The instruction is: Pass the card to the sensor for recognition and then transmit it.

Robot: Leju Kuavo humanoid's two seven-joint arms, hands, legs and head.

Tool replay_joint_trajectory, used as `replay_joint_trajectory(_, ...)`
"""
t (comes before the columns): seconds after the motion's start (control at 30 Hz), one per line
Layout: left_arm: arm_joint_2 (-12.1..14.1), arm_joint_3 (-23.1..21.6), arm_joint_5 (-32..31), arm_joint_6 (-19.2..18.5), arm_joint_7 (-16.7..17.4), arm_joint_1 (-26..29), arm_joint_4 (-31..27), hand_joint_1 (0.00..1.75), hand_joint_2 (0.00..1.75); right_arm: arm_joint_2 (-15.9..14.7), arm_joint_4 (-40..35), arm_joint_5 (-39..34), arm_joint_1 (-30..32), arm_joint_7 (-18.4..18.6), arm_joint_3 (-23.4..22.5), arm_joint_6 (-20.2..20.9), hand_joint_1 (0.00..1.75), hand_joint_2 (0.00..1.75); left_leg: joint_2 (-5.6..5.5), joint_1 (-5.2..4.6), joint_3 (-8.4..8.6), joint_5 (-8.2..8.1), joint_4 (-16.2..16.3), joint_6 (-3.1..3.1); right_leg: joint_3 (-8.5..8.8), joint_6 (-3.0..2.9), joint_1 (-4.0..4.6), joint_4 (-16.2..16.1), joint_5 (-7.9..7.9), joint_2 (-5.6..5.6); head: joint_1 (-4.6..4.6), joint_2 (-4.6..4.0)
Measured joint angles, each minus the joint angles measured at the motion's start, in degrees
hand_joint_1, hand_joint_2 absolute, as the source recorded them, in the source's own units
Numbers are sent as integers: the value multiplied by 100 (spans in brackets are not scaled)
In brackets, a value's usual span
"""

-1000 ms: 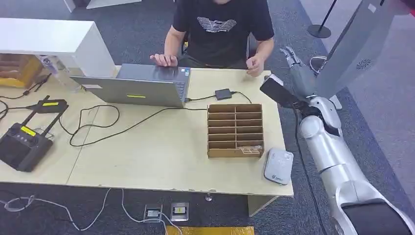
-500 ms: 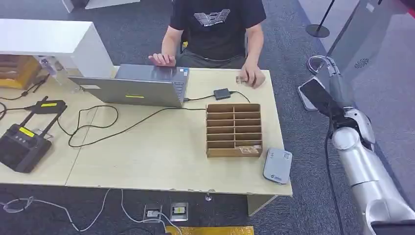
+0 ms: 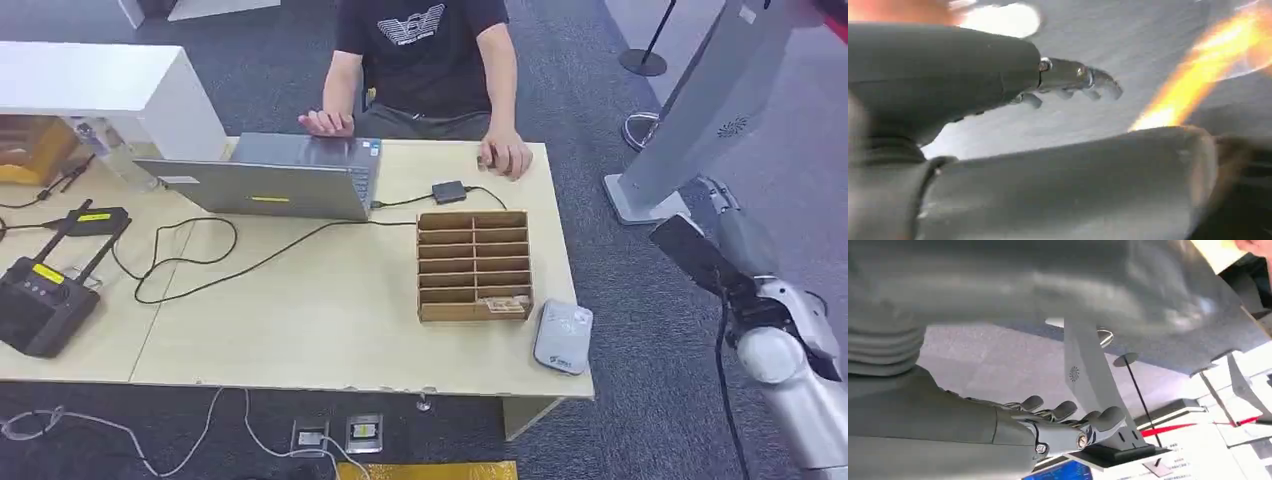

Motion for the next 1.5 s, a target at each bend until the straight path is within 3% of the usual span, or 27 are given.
replay_joint_trajectory(0.03,74,18,37,-168,428,32,-438,0,0,-74,-151,33,130,58,0,26,0,175,-21,0,-3,3,0,3,6,1,0,0,-2,-25,7,0)
replay_joint_trajectory(0.07,127,20,27,-317,473,47,-742,0,0,-131,-276,68,244,96,2,20,0,175,-42,0,-10,6,0,8,9,1,0,0,-5,-48,11,0)
replay_joint_trajectory(0.1,136,20,-39,-388,266,47,-918,0,0,-175,-403,94,351,149,2,-11,0,175,-50,-1,-15,9,-1,12,10,1,0,-1,-5,-61,13,0)
replay_joint_trajectory(0.13,116,11,-204,-440,-201,43,-970,0,0,-215,-535,151,457,177,0,-51,0,175,-51,-1,-16,9,-1,12,12,1,0,-2,-5,-60,13,0)
replay_joint_trajectory(0.2,23,-48,-959,-407,-1683,1,-800,0,0,-260,-815,241,665,75,4,-206,0,175,-44,-3,-17,8,-1,12,13,2,-2,-3,-3,-55,13,0)
replay_joint_trajectory(0.23,-93,-109,-1371,-349,-2158,-41,-654,0,0,-256,-923,273,715,9,11,-238,0,175,-35,-9,-16,8,-1,12,10,4,-8,-2,-2,-43,9,0)
replay_joint_trajectory(0.37,-751,-341,-2152,-230,-3431,-171,323,0,0,-191,-1074,580,818,-259,118,-532,0,175,-37,-12,-12,8,-1,14,16,4,-11,-2,-2,-44,17,0)
replay_joint_trajectory(0.4,-888,-387,-2236,-224,-3480,-171,541,0,0,-144,-1074,632,869,-267,171,-683,0,175,-37,-11,-13,8,-1,14,15,4,-10,-2,-2,-45,15,0)
replay_joint_trajectory(0.57,-1320,-509,-2323,-291,-3115,-219,1060,0,0,197,-1270,896,1207,363,537,-1054,0,175,-40,-12,-21,7,-1,15,6,4,-10,-2,-3,-48,9,0)
replay_joint_trajectory(0.73,-1469,-548,-2402,-425,-3582,-243,1630,0,0,318,-1217,896,1229,37,789,-1466,0,175,-37,-3,-18,7,-3,14,5,1,-1,0,-5,-43,9,0)
replay_joint_trajectory(0.87,-1539,-562,-2481,-578,-3540,-273,1900,0,0,500,-927,901,1248,-64,1036,-1885,0,175,-38,-2,-21,9,-3,13,6,1,0,1,-4,-46,9,0)
replay_joint_trajectory(0.97,-1582,-564,-2463,-805,-2955,-351,1889,0,0,649,-906,1004,1232,179,1163,-1764,0,175,-38,-2,-17,9,-3,12,11,1,-1,1,-4,-46,11,0)
replay_joint_trajectory(1.07,-1591,-564,-2520,-908,-2725,-387,1819,0,0,769,-895,1062,1230,249,1248,-1692,0,175,-38,-2,-17,9,-2,12,10,1,0,1,-4,-44,11,0)
replay_joint_trajectory(1.33,-1582,-553,-2470,-951,-2936,-400,1817,0,0,1079,-683,1340,1237,67,1362,-1753,0,175,-38,-1,-17,9,-3,12,8,0,0,1,-4,-45,11,0)
replay_joint_trajectory(1.37,-1582,-551,-2393,-956,-2805,-401,1812,0,0,1112,-654,1366,1244,94,1368,-1740,0,175,-38,-2,-18,9,-3,12,8,0,0,1,-4,-46,9,0)
replay_joint_trajectory(1.43,-1556,-500,-2205,-991,-2115,-390,1636,0,0,1191,-641,1421,1250,207,1388,-1633,0,175,-38,-2,-17,9,-3,12,8,0,0,1,-4,-45,9,0)
replay_joint_trajectory(1.5,-1497,-455,-2063,-997,-1714,-376,1334,0,0,1250,-639,1449,1253,249,1392,-1581,0,175,-38,-2,-17,9,-3,12,9,0,0,1,-4,-45,11,0)
